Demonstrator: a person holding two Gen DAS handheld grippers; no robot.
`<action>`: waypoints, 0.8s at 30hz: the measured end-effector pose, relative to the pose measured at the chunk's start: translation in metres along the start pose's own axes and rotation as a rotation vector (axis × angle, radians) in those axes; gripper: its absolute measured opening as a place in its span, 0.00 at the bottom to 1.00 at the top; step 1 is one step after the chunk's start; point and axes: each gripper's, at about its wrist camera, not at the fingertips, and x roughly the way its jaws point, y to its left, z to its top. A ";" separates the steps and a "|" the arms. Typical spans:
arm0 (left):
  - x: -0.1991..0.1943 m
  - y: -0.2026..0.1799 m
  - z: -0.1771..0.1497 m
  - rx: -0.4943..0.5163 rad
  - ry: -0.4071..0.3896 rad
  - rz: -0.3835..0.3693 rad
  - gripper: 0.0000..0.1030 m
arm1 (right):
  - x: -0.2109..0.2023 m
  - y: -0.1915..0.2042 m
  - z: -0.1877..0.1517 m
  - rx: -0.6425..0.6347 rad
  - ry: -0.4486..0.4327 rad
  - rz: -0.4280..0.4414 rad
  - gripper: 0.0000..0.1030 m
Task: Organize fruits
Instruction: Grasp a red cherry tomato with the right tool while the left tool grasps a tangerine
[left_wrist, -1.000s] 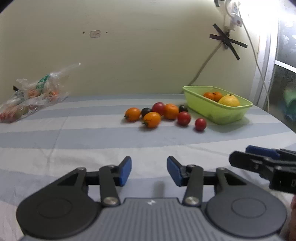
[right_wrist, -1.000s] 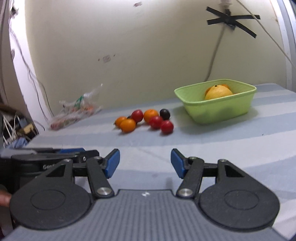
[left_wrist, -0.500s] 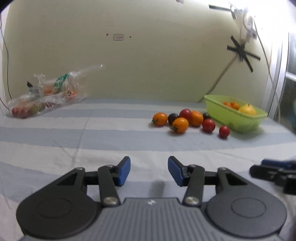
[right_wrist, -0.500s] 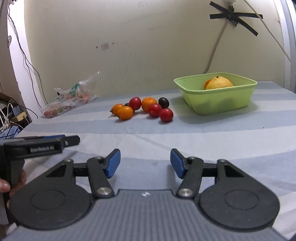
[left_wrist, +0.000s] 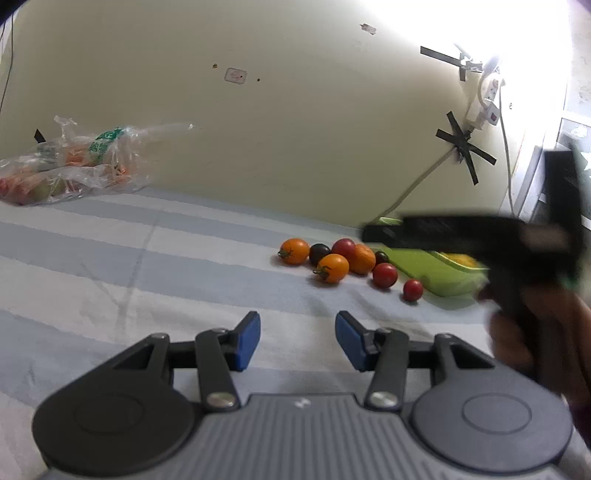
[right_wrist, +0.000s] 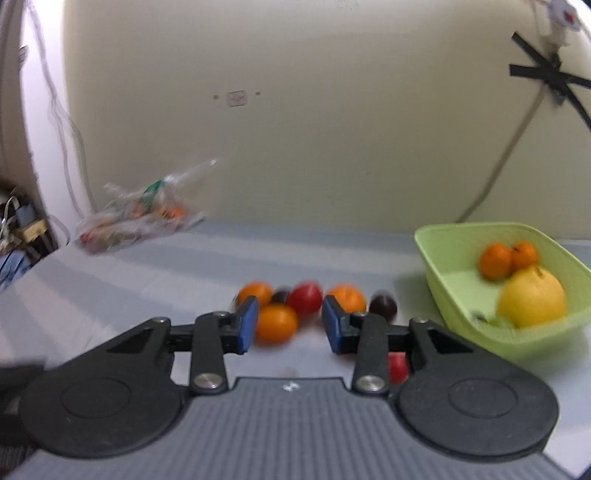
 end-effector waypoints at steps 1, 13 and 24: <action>0.000 -0.001 0.000 0.001 0.000 -0.002 0.45 | 0.011 -0.005 0.007 0.012 0.020 0.018 0.40; 0.024 -0.012 0.013 0.101 0.070 -0.030 0.46 | 0.042 -0.009 0.015 0.009 0.149 0.064 0.25; 0.061 -0.033 0.025 0.231 0.138 -0.164 0.49 | -0.015 -0.031 -0.028 0.182 0.152 0.170 0.26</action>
